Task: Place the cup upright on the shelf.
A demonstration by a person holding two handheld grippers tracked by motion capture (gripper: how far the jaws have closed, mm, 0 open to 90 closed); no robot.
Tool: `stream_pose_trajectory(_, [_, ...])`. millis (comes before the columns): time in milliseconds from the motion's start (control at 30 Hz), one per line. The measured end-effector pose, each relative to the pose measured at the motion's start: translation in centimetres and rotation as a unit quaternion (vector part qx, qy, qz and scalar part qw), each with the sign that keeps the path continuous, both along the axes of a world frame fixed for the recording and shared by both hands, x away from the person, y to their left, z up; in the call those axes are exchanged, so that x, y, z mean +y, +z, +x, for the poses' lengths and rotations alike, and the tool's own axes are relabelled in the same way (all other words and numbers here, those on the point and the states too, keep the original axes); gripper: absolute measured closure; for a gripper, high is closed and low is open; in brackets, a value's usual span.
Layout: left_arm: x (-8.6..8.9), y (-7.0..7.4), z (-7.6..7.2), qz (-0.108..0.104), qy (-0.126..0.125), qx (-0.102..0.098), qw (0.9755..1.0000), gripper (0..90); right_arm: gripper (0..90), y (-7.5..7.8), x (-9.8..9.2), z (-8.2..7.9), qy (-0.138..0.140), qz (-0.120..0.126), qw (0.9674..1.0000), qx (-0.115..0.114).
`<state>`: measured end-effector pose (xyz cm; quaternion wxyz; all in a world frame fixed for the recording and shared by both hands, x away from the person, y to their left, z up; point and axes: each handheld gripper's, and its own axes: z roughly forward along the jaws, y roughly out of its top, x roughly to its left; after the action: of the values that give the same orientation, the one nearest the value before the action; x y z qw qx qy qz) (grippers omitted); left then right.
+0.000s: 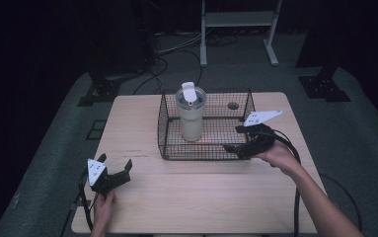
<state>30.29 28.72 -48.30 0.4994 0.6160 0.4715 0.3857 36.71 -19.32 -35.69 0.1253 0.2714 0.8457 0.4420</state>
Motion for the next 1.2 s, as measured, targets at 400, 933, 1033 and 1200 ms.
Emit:
stream_pose_trajectory(400, [0.0, 0.0, 0.0, 0.000, 0.001, 0.000, 1.0000, 0.0, 14.0, -1.2, -1.4, -1.6, -0.004, 0.008, 1.0000, 0.001])
stream_pose_trajectory(933, [0.0, 0.0, 0.0, 0.002, 0.000, 0.000, 1.0000, 0.0, 14.0, -3.2, -3.0, -3.2, -0.018, 0.019, 0.9996, 0.006])
stream_pose_trajectory(1033, [-0.1, 0.0, 0.0, 0.002, 0.000, 0.000, 1.0000, 0.0, 14.0, -3.5, -3.2, -3.5, -0.019, 0.020, 0.9996, 0.004])
stream_pose_trajectory(1200, [-0.1, 0.0, 0.0, 0.004, 0.000, 0.000, 1.0000, 0.0, 14.0, -4.1, -3.5, -3.8, -0.021, 0.022, 0.9995, 0.007])
